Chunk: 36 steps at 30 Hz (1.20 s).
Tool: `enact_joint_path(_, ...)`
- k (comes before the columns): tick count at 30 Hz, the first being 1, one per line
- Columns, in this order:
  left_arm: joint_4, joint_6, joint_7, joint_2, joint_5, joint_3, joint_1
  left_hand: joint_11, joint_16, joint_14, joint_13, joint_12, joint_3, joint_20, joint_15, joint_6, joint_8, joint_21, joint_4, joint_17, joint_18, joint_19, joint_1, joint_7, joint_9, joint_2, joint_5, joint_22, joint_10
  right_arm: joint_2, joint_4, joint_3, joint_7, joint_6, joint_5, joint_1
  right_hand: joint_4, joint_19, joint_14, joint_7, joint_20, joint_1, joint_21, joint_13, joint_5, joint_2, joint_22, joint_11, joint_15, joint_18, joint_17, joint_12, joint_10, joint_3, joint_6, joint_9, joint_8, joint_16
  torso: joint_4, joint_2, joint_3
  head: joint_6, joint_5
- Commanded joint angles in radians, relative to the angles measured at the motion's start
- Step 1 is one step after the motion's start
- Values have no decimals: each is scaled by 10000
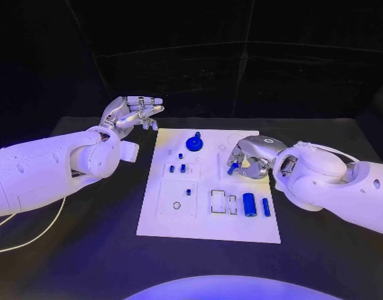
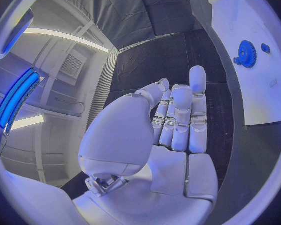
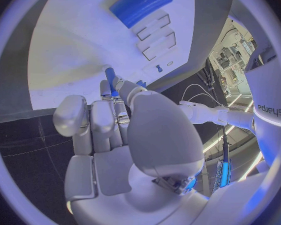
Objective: Assemble the parts on the task board
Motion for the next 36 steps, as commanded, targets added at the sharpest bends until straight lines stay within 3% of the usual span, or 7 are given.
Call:
enact_joint_path(1,-10,80,26,23,22,8,15,-1,43,-26,-17,30,10,-8,-5,11,53,-28,-37,6,139,-77,100,82,-15,-33,14,-14,-58,-120,431,8,35,-778,-41,19,-5,15,219,26,-18,-60,49,-5,45,-54,29,13,-39,-198,12,-67,37,75,9,-20,-57,38,-25,-28,9,18,28)
enact_joint_path(8,-39,57,25,58,22,8,15,3,47,-22,-19,31,9,-7,-3,6,53,-26,-35,5,138,-74,91,86,-17,-36,12,-13,-69,-119,1100,12,268,-992,64,20,-32,14,218,30,-18,-70,59,-3,46,-102,39,15,-37,-199,22,-100,52,105,9,-26,-71,51,-25,-28,4,32,57)
enact_joint_path(16,-46,65,20,148,22,7,15,14,57,-17,-27,31,4,-4,4,-15,48,-22,-34,-3,135,-70,70,96,-24,-52,9,-12,-108,586,1192,9,579,-834,194,15,-74,7,215,34,-18,-77,67,0,52,-158,44,18,-34,-197,24,-149,76,157,16,-34,-91,64,6,-5,3,-11,236)
enact_joint_path(21,-51,59,19,186,22,7,15,18,63,-13,-29,31,3,-2,7,-28,44,-21,-35,0,134,-69,62,100,-27,-58,8,-11,-123,1151,984,5,773,-703,209,-93,-88,5,215,36,-19,-78,71,2,68,-165,48,19,-33,-197,32,-166,86,180,21,-37,-96,73,-9,-6,-11,-11,322)
enact_joint_path(25,-37,63,12,222,22,7,16,18,63,-13,-29,31,3,-2,7,-28,44,-21,-35,0,134,-69,62,100,-27,-58,8,-11,-123,1673,717,2,920,-488,107,-348,-93,0,214,41,-21,-92,70,4,88,-175,43,24,-31,-195,35,-182,94,193,25,-39,-102,79,21,14,-18,-41,345)
enact_joint_path(36,-37,84,-10,345,22,6,19,18,63,-13,-29,31,3,-2,7,-28,44,-21,-35,0,134,-69,62,100,-27,-58,8,-11,-123,2531,34,3,1060,169,-308,-883,-98,-7,210,45,-21,-110,66,5,114,-183,35,28,-29,-192,21,-203,102,206,27,-42,-110,75,-3,-14,-10,-126,508)
